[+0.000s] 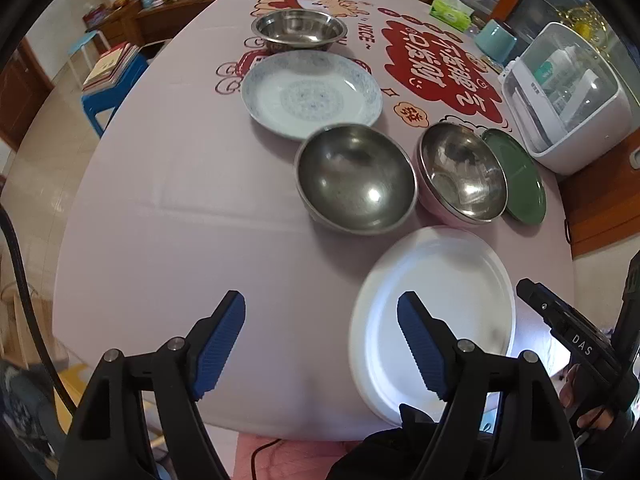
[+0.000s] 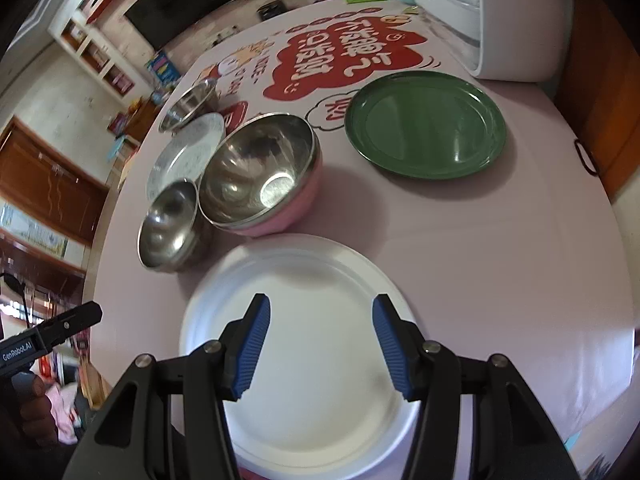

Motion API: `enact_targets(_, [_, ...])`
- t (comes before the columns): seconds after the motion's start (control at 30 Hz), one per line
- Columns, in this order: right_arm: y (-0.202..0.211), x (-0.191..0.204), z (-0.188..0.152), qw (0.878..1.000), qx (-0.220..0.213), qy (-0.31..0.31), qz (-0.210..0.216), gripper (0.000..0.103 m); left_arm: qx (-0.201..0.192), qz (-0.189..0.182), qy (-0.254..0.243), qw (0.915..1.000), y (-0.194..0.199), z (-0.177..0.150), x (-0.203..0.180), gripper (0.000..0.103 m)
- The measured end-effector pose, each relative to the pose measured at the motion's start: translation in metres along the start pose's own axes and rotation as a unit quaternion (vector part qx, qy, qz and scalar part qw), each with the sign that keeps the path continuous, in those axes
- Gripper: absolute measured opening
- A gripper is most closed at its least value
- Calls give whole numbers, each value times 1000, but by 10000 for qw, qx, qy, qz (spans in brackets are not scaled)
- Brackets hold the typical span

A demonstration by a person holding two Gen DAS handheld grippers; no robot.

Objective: Organize plates and bowls

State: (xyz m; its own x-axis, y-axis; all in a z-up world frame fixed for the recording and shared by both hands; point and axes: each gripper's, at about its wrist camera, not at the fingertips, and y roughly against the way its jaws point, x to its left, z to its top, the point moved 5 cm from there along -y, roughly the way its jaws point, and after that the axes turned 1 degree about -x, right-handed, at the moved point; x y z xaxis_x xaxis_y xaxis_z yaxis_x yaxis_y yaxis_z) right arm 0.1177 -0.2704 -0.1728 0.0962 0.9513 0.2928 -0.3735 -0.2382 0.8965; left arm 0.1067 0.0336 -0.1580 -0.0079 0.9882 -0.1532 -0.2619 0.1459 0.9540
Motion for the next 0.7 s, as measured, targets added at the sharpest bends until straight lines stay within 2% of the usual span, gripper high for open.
enact_targets(0.1, [5, 11, 0, 9996, -160, -205, -70, 54, -6, -83, -134, 9999, 3, 10, 10, 78])
enact_targets(0.23, [10, 31, 1, 9984, -367, -405, -150, 61, -67, -232, -317, 9992, 9, 26, 27, 80])
enact_targets(0.5, [16, 75, 11, 9952, -753, -599, -146, 61, -116, -414, -748, 9963, 15, 58, 56, 80])
enact_targets(0.7, [18, 111, 29, 9930, -1055, -526, -114, 61, -265, -493, -981, 9936, 19, 83, 72, 80])
